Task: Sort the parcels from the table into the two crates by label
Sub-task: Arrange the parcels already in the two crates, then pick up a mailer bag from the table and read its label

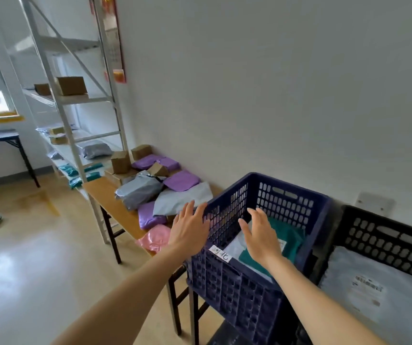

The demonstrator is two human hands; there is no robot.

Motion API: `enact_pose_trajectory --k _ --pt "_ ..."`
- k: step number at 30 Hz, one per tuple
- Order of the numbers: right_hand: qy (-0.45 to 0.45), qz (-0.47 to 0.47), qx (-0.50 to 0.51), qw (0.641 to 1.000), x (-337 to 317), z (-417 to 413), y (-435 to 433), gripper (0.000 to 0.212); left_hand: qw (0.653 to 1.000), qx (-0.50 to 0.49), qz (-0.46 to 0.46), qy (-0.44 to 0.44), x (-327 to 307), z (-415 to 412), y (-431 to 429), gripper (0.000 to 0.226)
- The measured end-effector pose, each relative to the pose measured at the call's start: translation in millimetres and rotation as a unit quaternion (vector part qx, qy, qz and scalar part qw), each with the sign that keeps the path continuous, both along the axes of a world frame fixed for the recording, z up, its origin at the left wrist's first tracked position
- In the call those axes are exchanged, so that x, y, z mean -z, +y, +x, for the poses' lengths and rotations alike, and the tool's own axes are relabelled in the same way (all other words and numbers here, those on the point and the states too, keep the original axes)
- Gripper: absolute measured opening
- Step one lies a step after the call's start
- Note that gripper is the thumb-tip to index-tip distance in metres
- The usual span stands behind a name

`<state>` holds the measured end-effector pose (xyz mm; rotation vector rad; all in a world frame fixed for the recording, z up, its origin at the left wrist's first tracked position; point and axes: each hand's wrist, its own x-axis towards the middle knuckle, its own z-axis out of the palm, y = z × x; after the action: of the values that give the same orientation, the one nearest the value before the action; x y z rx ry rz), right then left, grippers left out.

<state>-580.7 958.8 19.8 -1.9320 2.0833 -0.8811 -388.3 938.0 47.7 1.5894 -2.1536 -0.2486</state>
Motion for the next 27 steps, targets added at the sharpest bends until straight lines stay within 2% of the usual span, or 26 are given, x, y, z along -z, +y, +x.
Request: enact_pose_trajectory --k 14,16,20,24,27 --pt "-0.035 -0.030 0.032 0.998 4 181 -118 0.049 0.999 0.032 0.005 -0.039 7 185 -146 0.054" --pt "-0.028 -0.030 0.041 0.998 8 198 -130 0.048 0.999 0.038 0.010 -0.038 17 201 -165 0.054" --pt "0.052 0.001 0.025 0.998 23 223 -152 0.049 0.998 0.045 0.027 -0.025 35 223 -191 0.054" --pt "0.030 0.028 0.023 0.999 38 242 -177 0.062 0.998 0.057 0.031 -0.026 48 235 -222 0.054" --pt "-0.005 0.035 0.028 0.999 54 247 -201 0.051 0.997 0.054 0.042 -0.032 60 239 -248 0.053"
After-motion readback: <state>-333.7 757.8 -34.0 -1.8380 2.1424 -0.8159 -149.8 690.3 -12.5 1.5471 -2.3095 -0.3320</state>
